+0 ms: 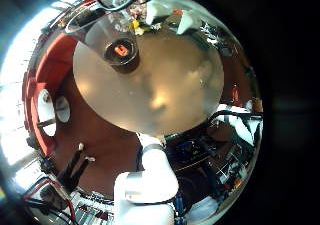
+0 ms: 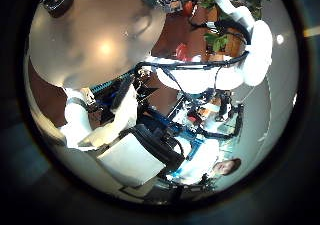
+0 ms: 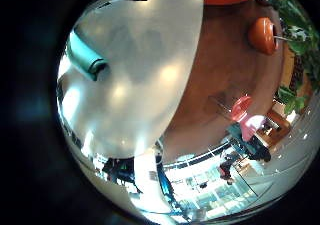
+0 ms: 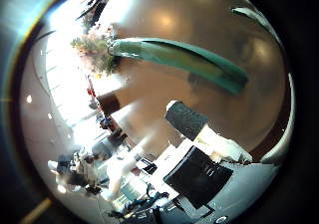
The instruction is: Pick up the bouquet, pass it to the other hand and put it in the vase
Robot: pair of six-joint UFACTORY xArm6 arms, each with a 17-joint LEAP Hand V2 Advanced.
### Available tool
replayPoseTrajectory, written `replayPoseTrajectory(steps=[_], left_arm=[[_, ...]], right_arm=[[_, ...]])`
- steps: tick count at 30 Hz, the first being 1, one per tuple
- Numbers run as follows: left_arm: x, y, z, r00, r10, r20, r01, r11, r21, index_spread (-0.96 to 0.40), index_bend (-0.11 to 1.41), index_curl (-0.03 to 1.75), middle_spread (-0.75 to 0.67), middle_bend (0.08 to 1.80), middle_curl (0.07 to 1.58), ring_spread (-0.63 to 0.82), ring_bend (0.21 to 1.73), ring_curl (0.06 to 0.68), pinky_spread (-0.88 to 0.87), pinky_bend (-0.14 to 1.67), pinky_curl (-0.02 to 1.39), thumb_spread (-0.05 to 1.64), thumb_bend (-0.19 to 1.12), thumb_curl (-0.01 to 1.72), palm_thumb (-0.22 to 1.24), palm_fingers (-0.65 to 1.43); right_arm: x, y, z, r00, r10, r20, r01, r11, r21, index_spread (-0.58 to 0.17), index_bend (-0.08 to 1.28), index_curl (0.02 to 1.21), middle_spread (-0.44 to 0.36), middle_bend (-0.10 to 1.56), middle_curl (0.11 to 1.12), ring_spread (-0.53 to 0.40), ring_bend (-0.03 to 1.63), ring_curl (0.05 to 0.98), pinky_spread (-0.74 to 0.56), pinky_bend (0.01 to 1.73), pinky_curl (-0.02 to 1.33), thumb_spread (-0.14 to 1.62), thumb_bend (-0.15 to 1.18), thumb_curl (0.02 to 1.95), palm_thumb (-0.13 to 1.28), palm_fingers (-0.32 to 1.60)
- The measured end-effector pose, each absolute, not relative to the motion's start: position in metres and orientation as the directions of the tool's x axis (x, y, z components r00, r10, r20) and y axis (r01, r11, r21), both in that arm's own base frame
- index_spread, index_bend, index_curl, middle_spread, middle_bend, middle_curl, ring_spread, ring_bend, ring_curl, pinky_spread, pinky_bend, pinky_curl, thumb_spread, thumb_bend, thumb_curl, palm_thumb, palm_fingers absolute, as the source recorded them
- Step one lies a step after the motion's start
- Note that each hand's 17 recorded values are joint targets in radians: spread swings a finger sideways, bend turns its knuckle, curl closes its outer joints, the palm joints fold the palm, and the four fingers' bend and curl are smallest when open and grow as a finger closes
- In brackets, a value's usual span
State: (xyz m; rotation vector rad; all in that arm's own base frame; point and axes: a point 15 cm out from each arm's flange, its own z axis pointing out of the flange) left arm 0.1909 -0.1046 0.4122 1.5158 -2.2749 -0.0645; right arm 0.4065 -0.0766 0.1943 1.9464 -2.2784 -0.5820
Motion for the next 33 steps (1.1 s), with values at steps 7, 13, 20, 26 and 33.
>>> replayPoseTrajectory(steps=[7,13,20,26,33], left_arm=[[0.195,-0.109,0.409,-0.344,-0.888,0.304,-0.870,0.424,0.253,0.02,0.18,0.35,0.32,0.19,0.34,0.51,0.49,0.179,0.49,0.20,0.32,1.08,-0.02,0.35,0.47,0.21],[0.197,-0.110,0.408,-0.351,-0.886,0.303,-0.865,0.430,0.257,0.02,0.18,0.35,0.33,0.19,0.33,0.51,0.49,0.178,0.49,0.20,0.33,1.08,-0.02,0.35,0.47,0.21],[0.202,-0.114,0.406,-0.360,-0.882,0.305,-0.857,0.442,0.265,0.03,0.18,0.35,0.33,0.19,0.33,0.51,0.49,0.178,0.49,0.20,0.33,1.08,-0.02,0.35,0.47,0.22],[0.206,-0.113,0.406,-0.362,-0.883,0.298,-0.856,0.442,0.269,0.03,0.18,0.35,0.33,0.19,0.33,0.51,0.49,0.178,0.49,0.20,0.33,1.08,-0.02,0.35,0.47,0.21],[0.212,-0.114,0.403,-0.359,-0.883,0.301,-0.851,0.442,0.283,0.03,0.18,0.36,0.32,0.19,0.33,0.51,0.50,0.178,0.49,0.20,0.33,1.08,-0.02,0.35,0.48,0.21]], right_arm=[[0.423,-0.067,0.176,-0.174,-0.970,-0.171,-0.926,0.101,0.365,-0.153,0.18,0.30,0.008,0.48,0.45,-0.104,0.90,0.371,0.04,0.66,0.24,1.04,-0.03,0.39,0.51,0.39],[0.427,-0.053,0.156,-0.160,-0.973,-0.168,-0.911,0.080,0.405,-0.154,0.19,0.33,-0.007,0.53,0.47,-0.112,0.92,0.372,0.03,0.64,0.21,1.03,-0.03,0.39,0.51,0.44],[0.436,-0.040,0.149,-0.128,-0.980,-0.155,-0.910,0.054,0.411,-0.223,0.21,0.36,-0.083,0.62,0.50,-0.170,1.00,0.389,-0.07,0.68,0.18,1.03,-0.02,0.41,0.59,0.68],[0.436,-0.035,0.140,-0.125,-0.981,-0.148,-0.900,0.049,0.432,-0.352,0.29,0.42,-0.208,0.72,0.56,-0.242,1.04,0.410,-0.35,0.90,0.22,1.01,0.00,0.44,0.69,1.20],[0.437,-0.035,0.142,-0.125,-0.981,-0.146,-0.902,0.051,0.429,-0.406,0.74,0.67,-0.225,1.00,0.71,-0.240,1.20,0.515,-0.35,1.19,0.37,0.98,0.03,0.51,0.90,1.31]])
